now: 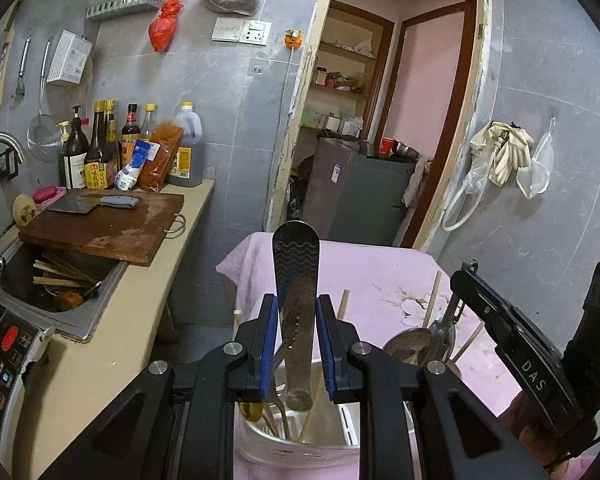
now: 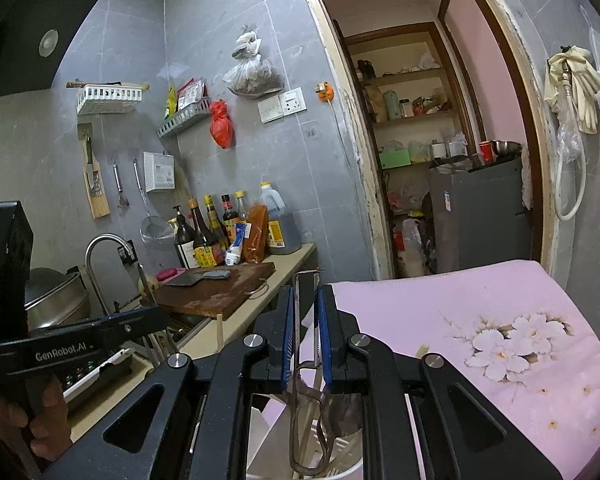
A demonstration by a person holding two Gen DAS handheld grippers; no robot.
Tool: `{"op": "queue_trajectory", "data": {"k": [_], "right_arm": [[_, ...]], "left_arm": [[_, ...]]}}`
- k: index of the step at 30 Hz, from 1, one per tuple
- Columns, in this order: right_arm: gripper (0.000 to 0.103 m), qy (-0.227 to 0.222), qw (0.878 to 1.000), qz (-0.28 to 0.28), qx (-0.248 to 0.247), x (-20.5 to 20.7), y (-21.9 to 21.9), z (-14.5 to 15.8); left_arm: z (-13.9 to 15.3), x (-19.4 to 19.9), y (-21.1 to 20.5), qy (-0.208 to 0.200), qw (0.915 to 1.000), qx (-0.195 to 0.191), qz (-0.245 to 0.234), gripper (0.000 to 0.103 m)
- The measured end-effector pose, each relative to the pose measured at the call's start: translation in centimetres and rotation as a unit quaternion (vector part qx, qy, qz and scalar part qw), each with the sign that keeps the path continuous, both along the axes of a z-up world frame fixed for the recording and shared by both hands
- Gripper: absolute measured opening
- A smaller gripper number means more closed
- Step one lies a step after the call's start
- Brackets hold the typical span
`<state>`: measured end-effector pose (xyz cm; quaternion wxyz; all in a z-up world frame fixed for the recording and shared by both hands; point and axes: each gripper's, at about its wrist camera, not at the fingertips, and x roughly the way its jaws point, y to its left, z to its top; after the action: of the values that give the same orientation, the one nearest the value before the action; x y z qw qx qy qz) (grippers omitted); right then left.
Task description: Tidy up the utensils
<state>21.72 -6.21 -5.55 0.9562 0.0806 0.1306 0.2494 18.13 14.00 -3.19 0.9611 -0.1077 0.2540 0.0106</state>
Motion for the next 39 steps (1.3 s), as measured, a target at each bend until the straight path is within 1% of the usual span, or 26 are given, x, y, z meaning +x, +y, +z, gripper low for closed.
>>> {"op": "queue_trajectory", "data": {"k": [6, 8, 9, 10, 11, 12, 13, 15, 16, 17, 18, 19, 20, 22, 24, 25, 27, 30, 31, 33, 35, 37, 39], "right_arm": [[0.011, 0.012, 1.0, -0.006, 0.005, -0.2, 0.0, -0.6], [0.013, 0.018, 1.0, -0.007, 0.002, -0.3, 0.0, -0.7], [0.017, 0.021, 1.0, -0.009, 0.0, -0.4, 0.0, -0.7], [0.024, 0.021, 1.0, -0.01, -0.001, -0.4, 0.0, -0.7], [0.028, 0.02, 1.0, -0.012, 0.0, -0.6, 0.0, -0.6], [0.033, 0.02, 1.0, -0.014, 0.0, -0.8, -0.1, -0.5], [0.033, 0.021, 1.0, -0.016, 0.001, -0.9, -0.3, -0.4], [0.033, 0.023, 0.999, -0.022, 0.002, -1.2, -0.6, 0.0], [0.034, 0.022, 0.999, -0.026, 0.003, -1.5, -0.9, 0.3], [0.035, 0.021, 0.999, -0.031, 0.004, -1.7, -1.1, 0.5], [0.04, 0.021, 0.999, -0.037, 0.006, -2.0, -1.4, 0.8], [0.046, 0.023, 0.999, -0.042, 0.008, -2.3, -1.7, 1.0], [0.049, 0.025, 0.999, -0.046, 0.011, -2.6, -2.1, 1.3], [0.058, 0.027, 0.998, -0.055, 0.008, -3.4, -2.9, 1.9], [0.063, 0.027, 0.998, -0.062, 0.003, -4.1, -3.7, 2.4], [0.066, 0.027, 0.998, -0.064, 0.002, -4.4, -4.1, 2.6], [0.071, 0.03, 0.997, -0.07, -0.002, -5.2, -5.0, 3.0], [0.075, 0.036, 0.996, -0.08, -0.006, -6.1, -6.3, 3.5], [0.078, 0.04, 0.996, -0.084, -0.007, -6.6, -6.9, 3.6], [0.084, 0.042, 0.995, -0.087, -0.007, -7.3, -7.7, 3.7], [0.087, 0.045, 0.995, -0.092, -0.011, -8.2, -8.7, 3.9], [0.094, 0.048, 0.994, -0.097, -0.017, -9.1, -9.6, 4.0], [0.098, 0.048, 0.993, -0.101, -0.026, -10.2, -10.4, 4.1]], "left_arm": [[-0.1, -0.2, 0.5, 0.007, 0.9998, 0.006, -0.019, 0.019], [-0.1, -0.1, 0.2, 0.012, 0.9996, 0.009, -0.025, 0.019], [-0.2, -0.1, 0.2, 0.016, 0.9994, 0.009, -0.028, 0.019], [-0.2, -0.2, 0.1, 0.017, 0.9993, 0.005, -0.032, 0.019], [-0.1, -0.3, 0.1, 0.017, 0.9992, 0.003, -0.036, 0.019], [0.0, -0.4, 0.1, 0.016, 0.9991, 0.002, -0.039, 0.021], [0.1, -0.6, 0.0, 0.014, 0.999, 0.004, -0.043, 0.023], [0.4, -0.8, 0.0, 0.009, 0.9987, 0.003, -0.05, 0.034], [0.6, -1.0, 0.0, 0.007, 0.9986, -0.001, -0.053, 0.038], [0.7, -1.2, 0.1, 0.004, 0.9985, -0.004, -0.055, 0.046], [0.9, -1.4, 0.2, -0.001, 0.9984, -0.008, -0.056, 0.049], [1.1, -1.6, 0.3, -0.005, 0.9983, -0.01, -0.056, 0.05], [1.2, -1.8, 0.2, -0.007, 0.9983, -0.01, -0.056, 0.05], [1.6, -2.2, 0.0, -0.008, 0.9984, -0.006, -0.056, 0.054], [1.8, -2.7, -0.2, -0.013, 0.9983, -0.006, -0.056, 0.062], [1.9, -3.0, -0.5, -0.015, 0.9983, -0.006, -0.056, 0.065], [2.1, -3.6, -1.0, -0.019, 0.9984, -0.005, -0.053, 0.075], [2.3, -4.5, -2.0, -0.02, 0.9986, -0.007, -0.047, 0.08], [2.4, -4.8, -2.3, -0.02, 0.9987, -0.008, -0.045, 0.082], [2.6, -5.5, -3.0, -0.023, 0.999, -0.006, -0.038, 0.093], [2.8, -6.4, -3.7, -0.031, 0.9991, -0.004, -0.028, 0.096], [2.9, -7.2, -4.4, -0.032, 0.9992, -0.005, -0.023, 0.099], [2.9, -8.1, -4.9, -0.035, 0.9992, -0.006, -0.018, 0.101]]}}
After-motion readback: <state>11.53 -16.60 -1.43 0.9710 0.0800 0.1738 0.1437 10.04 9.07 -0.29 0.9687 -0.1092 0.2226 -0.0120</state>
